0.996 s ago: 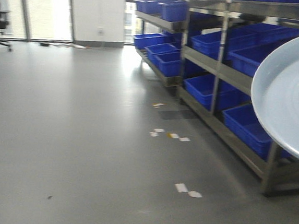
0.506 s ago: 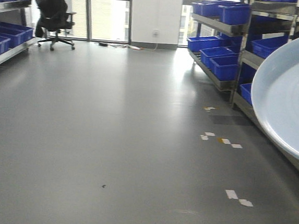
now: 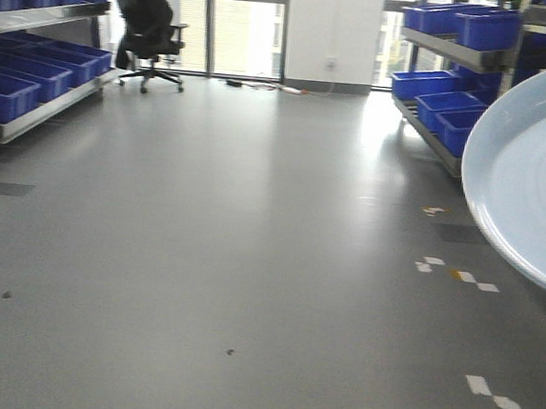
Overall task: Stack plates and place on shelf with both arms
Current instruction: 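Turn the base away from the table while holding the plates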
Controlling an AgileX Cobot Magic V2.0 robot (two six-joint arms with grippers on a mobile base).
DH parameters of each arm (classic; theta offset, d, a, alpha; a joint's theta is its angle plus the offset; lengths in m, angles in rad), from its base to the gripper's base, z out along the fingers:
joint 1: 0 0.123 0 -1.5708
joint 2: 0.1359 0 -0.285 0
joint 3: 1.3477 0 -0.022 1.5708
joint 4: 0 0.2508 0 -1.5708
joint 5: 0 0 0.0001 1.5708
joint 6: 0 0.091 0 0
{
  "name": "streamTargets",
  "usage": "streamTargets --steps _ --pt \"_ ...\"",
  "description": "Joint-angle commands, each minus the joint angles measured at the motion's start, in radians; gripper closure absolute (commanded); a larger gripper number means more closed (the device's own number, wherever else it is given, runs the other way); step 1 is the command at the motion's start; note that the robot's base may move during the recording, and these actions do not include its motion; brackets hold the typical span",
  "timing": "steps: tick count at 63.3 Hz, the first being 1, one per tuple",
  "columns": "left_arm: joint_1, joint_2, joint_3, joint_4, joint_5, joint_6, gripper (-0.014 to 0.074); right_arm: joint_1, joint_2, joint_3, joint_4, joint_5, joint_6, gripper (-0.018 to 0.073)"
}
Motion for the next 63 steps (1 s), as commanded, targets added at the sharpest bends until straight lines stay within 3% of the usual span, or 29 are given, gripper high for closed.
streamTargets --steps 1,63 --pt "-0.001 0.003 -0.029 -0.006 -0.078 -0.008 0.051 -0.007 -0.003 -0.029 0.001 -0.105 -0.003 0.0503" --pt "-0.001 0.003 -0.029 -0.006 -0.078 -0.008 0.051 -0.007 -0.003 -0.029 0.001 -0.105 -0.003 0.0503"
